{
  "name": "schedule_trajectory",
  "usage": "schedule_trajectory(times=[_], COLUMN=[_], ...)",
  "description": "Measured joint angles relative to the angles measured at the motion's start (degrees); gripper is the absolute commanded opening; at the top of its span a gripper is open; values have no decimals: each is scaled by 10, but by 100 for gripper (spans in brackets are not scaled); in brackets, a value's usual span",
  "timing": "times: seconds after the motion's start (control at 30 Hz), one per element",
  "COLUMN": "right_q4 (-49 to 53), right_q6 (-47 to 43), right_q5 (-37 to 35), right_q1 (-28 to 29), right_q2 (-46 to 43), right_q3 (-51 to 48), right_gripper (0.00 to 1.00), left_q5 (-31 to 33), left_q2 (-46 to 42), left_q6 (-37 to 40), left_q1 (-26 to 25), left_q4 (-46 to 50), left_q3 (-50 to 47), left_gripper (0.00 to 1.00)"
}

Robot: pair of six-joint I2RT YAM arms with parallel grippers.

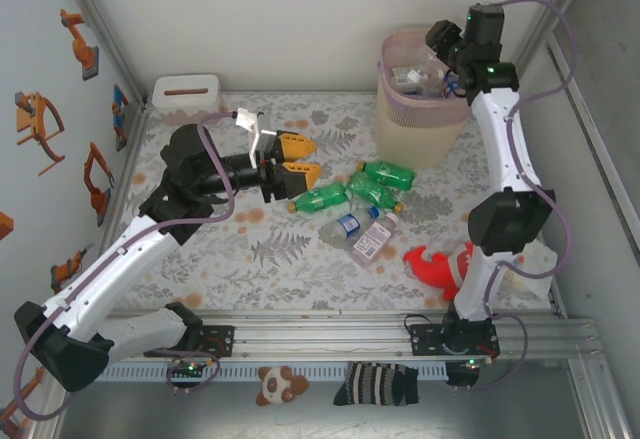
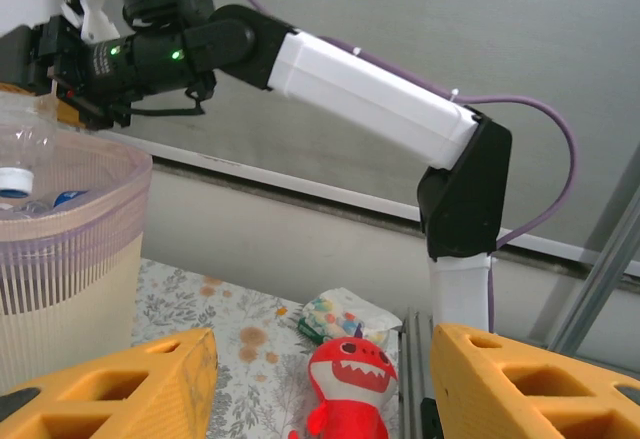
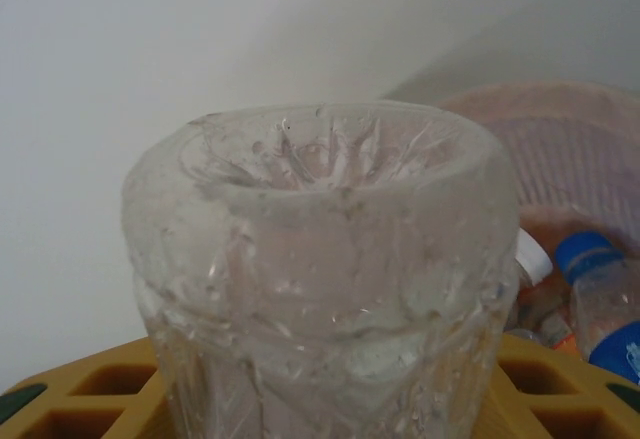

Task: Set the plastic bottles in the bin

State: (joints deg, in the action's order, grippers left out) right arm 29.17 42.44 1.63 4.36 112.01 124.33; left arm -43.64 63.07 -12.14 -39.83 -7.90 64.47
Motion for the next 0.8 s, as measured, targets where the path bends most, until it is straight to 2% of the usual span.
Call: schedule_trajectory(times=[0.1,0.3,0.47,0.6,0.8], right_q4=[1,-5,-16,-16,-11], right_q6=[103,273,356,402,428], right_q5=[-29,-44,-55,-64,-84], right_q1=[0,0,0,2,4], right_q2=[41,134,161,161,157], right_q3=[13,47,87,88,90], right_gripper=[46,48,52,64,77], left_q5=[2,8,15,20,22], left_q2=[0,0,-2,-3,-3], left_q6=[0,0,1,2,2], left_q1=[0,0,0,0,0], left_q4=[0,0,0,-1,-1], left_q3=[-2,-7,-14,-18,-20], left_gripper=[57,57,56,56,56])
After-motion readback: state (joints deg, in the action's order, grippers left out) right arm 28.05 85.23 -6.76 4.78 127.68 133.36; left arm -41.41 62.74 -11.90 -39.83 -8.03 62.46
